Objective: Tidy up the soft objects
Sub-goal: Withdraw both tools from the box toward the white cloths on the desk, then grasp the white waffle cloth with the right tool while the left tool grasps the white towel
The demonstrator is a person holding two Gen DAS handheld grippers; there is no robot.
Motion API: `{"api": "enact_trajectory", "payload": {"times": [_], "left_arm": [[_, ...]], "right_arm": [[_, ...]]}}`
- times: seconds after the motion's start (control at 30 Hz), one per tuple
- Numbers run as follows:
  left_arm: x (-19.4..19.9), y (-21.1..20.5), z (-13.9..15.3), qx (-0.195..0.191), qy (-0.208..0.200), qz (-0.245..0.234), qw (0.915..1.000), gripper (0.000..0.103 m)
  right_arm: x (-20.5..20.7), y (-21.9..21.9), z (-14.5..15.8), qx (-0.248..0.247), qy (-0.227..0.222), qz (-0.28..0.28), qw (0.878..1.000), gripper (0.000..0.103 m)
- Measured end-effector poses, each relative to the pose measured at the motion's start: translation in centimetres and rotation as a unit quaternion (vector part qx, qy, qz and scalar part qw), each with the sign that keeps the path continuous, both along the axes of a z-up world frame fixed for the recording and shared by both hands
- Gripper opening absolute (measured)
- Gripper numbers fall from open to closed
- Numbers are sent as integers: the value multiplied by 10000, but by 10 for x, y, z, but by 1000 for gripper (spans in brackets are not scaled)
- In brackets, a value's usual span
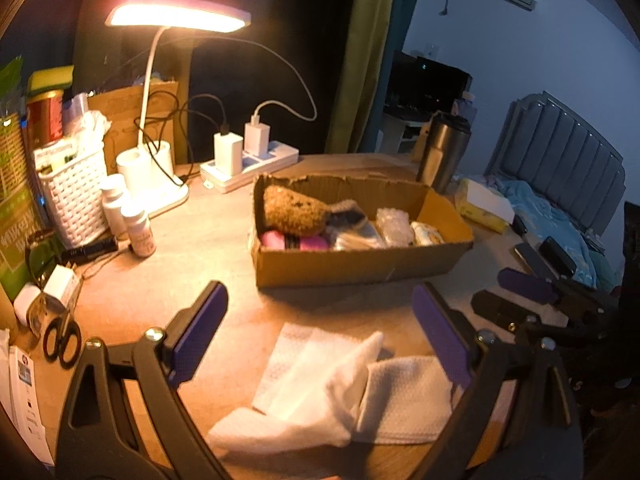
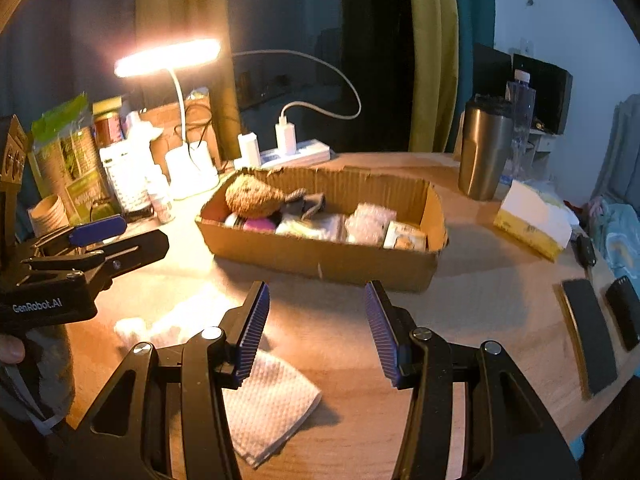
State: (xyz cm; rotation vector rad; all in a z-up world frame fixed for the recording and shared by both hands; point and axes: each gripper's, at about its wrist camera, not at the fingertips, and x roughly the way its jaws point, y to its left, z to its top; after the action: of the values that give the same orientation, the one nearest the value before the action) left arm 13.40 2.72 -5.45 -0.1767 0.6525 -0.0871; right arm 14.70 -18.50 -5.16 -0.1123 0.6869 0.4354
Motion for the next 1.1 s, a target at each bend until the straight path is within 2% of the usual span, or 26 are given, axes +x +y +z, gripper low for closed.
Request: {"api": "enact_trajectory", "payload": {"times": [0.23, 0.57, 0.97, 1.1], "left_arm": [[-14, 4, -11, -65, 50, -29, 10000, 95], [-26, 11, -32, -144, 272, 13, 9995, 95], [-25, 13, -48, -157, 485, 67, 9987, 95], [-20, 8, -53, -103, 565, 21, 9983, 95]], "right_arm": [[-11, 11, -17, -105, 162, 70, 9998, 57], [-17, 25, -44, -185, 494, 244, 9983, 57], [-17, 41, -77, -469, 988, 489, 9928, 57], [-18, 42, -79, -558, 932, 549, 9926, 57]]}}
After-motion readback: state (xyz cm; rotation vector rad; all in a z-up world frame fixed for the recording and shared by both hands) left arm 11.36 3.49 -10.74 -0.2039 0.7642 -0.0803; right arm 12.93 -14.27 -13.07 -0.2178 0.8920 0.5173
